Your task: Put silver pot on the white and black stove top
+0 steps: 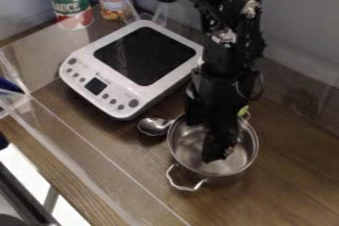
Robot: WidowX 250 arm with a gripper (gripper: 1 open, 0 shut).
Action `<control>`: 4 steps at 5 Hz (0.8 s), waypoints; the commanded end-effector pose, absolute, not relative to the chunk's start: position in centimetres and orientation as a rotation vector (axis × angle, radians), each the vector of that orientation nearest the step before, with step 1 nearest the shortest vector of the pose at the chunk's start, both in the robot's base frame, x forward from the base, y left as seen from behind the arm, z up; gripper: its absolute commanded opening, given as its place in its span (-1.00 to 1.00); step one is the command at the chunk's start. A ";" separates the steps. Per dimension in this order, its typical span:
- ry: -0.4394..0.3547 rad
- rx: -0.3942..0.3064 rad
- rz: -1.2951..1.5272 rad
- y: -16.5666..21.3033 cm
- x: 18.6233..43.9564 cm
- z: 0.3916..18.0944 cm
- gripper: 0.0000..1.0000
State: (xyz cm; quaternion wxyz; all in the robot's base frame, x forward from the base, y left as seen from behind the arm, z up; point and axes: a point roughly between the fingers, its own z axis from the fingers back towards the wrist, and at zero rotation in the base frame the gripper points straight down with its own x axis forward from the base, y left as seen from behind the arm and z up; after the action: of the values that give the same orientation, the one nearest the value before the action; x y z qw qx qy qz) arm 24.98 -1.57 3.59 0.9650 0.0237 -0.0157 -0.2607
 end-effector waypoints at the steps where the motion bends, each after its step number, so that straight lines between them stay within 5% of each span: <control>1: -0.075 0.066 -0.530 -0.9 25.4 4.7 1.00; 4: -0.094 0.068 -0.535 -0.5 25.3 4.9 1.00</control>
State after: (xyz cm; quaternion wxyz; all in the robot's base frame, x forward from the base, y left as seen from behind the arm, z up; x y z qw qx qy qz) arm 24.97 -0.91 3.90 0.9624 0.0268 -0.0253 -0.2693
